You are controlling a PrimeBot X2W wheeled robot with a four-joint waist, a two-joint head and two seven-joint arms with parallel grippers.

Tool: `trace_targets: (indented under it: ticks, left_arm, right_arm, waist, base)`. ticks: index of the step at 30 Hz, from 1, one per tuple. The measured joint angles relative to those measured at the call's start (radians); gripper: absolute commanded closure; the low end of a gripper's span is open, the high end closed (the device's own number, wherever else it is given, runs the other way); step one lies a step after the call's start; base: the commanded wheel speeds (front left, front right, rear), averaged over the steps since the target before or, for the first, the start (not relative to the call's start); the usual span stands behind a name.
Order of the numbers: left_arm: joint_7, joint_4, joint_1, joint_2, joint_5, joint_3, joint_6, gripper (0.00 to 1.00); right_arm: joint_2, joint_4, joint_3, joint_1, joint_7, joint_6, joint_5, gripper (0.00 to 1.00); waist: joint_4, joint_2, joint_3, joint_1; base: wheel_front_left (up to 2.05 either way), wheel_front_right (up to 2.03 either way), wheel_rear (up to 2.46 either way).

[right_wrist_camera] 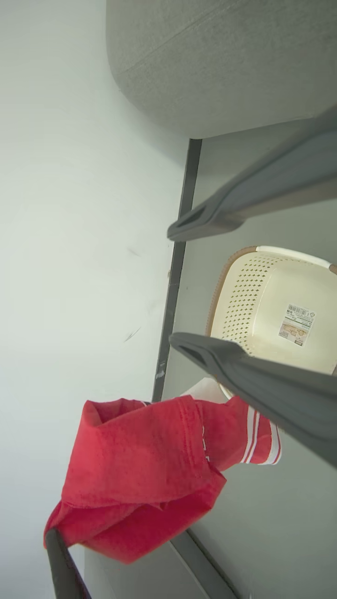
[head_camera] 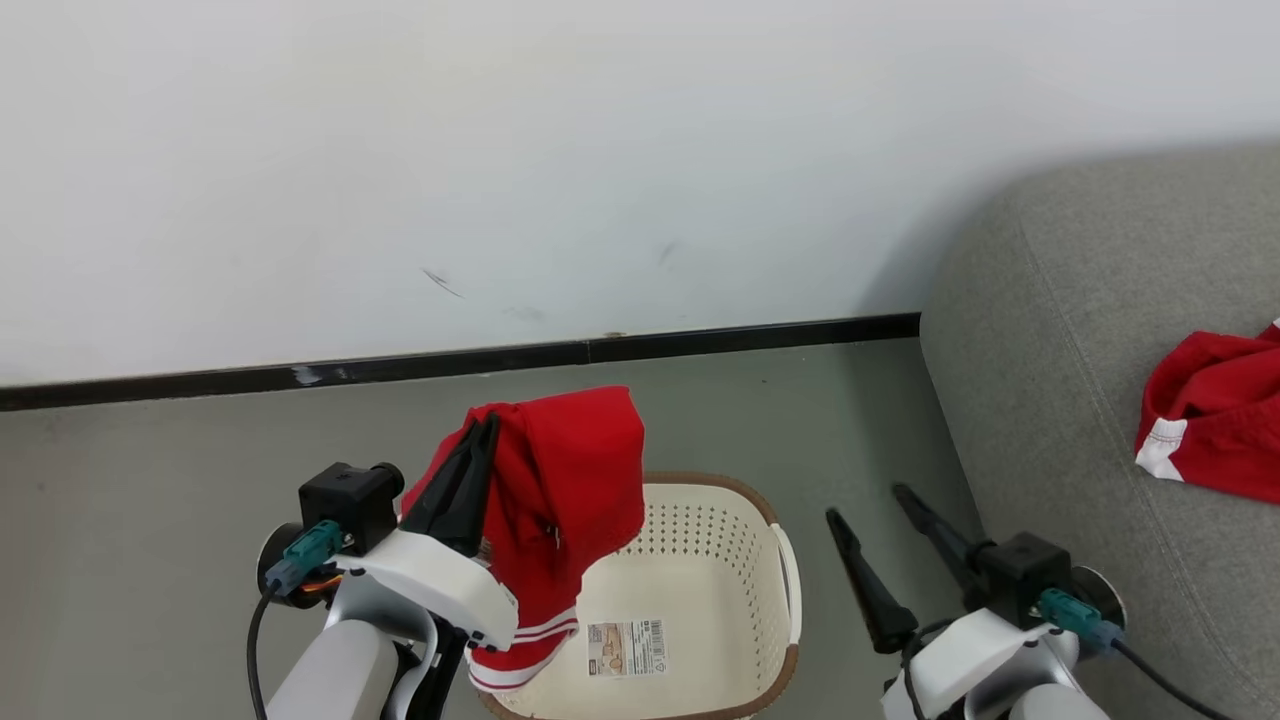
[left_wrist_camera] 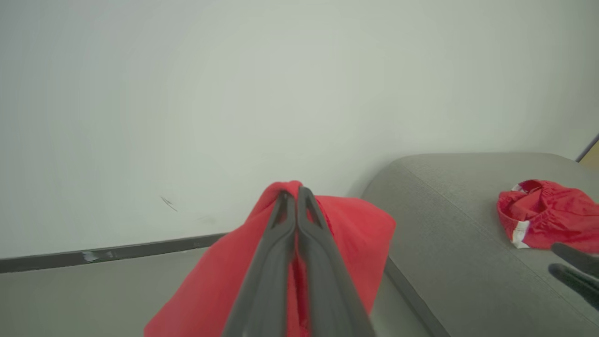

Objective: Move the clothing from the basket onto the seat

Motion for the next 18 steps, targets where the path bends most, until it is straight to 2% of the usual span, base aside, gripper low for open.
trace_targets:
  ticks: [11, 18]
  left_arm:
    - [0.051, -0.055, 0.009, -0.001, 0.004, -0.046, -0.008, 1.00]
    - [0.090, -0.108, 0.020, -0.002, 0.006, -0.092, -0.030, 1.00]
  right_arm:
    - [-0.002, -0.038, 0.193, -0.010, 0.000, 0.000, 0.023, 0.00]
    - [-0.006, -0.047, 0.283, -0.045, 0.000, 0.000, 0.021, 0.00]
  waist:
    - [0.040, 0.0000, -0.057, 0.0000]
    - [0.054, 0.0000, -0.071, 0.0000]
  base:
    - [0.00, 0.00, 0.00]
    - [0.00, 0.00, 0.00]
